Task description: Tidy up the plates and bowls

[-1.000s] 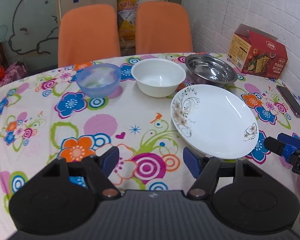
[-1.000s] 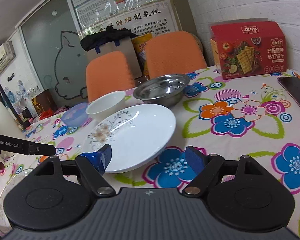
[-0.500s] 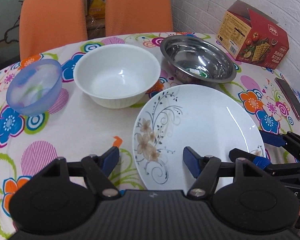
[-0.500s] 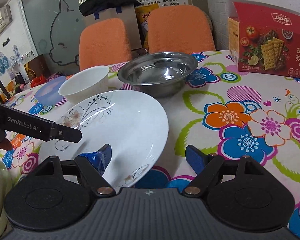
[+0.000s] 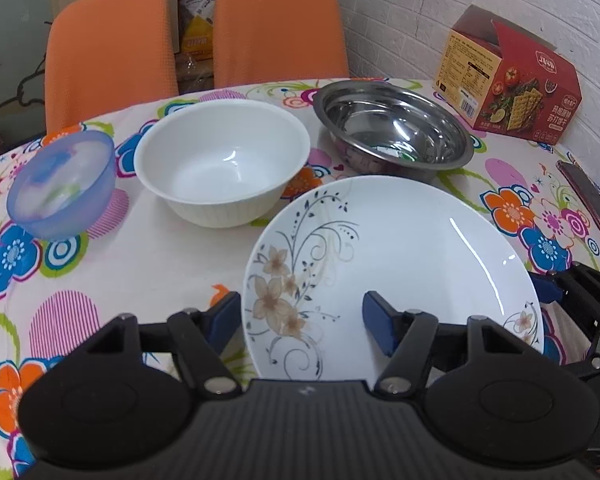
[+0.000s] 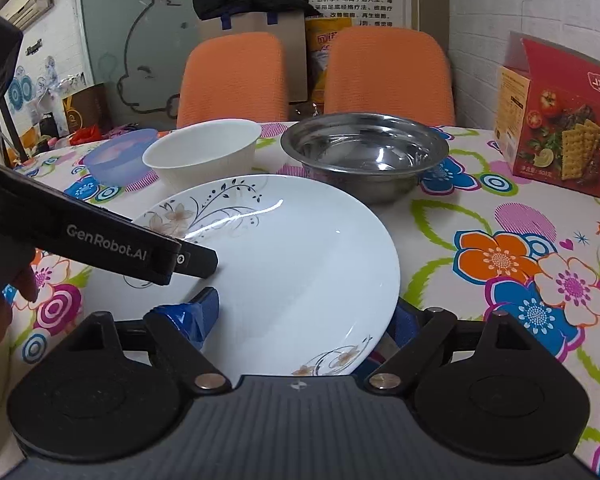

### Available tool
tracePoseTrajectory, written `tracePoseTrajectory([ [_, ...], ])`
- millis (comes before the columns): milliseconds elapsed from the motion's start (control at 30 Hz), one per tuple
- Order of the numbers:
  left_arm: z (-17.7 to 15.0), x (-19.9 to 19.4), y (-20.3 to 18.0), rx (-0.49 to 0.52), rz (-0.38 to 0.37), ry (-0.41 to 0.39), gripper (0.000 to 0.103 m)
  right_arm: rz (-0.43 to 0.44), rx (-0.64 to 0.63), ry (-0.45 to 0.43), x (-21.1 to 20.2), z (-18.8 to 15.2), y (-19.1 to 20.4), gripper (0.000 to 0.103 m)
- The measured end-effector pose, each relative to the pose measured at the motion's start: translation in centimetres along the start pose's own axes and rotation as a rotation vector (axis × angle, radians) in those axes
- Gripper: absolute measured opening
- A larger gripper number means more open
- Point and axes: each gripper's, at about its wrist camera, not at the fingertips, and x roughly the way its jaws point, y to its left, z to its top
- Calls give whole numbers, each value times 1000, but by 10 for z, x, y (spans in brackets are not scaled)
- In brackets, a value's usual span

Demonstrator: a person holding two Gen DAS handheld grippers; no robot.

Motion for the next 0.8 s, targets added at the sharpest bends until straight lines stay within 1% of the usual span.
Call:
tracePoseTrajectory([
  [33, -1, -1, -2, -1, 9, 0, 59, -6, 5, -2, -1, -1, 1, 71],
  [133, -1, -7, 1, -31, 2, 24, 49, -23, 54, 3, -7, 0, 4, 71],
  [167, -1, -10, 2, -35, 2, 24, 48, -25, 52, -8, -11, 0, 7, 71],
  [267, -1, -32, 2, -14, 13, -23, 48, -43, 14, -51, -28, 2, 22, 71],
  [333, 1, -52, 3, -9, 18, -51, 48, -34, 28, -85, -42, 8, 29, 71],
  [467, -5, -94, 13, -24, 20, -100, 48, -12, 3, -143, -68, 20, 51, 71],
  [600, -28, -140, 31, -35, 52, -134, 49, 47, -34, -173, -89, 19, 84, 72],
  [700, -56, -168, 48, -49, 99, -130, 49, 103, -44, -170, -94, 10, 110, 72],
  [800, -86, -188, 67, -72, 153, -114, 49, 170, -42, -148, -92, -4, 137, 72],
])
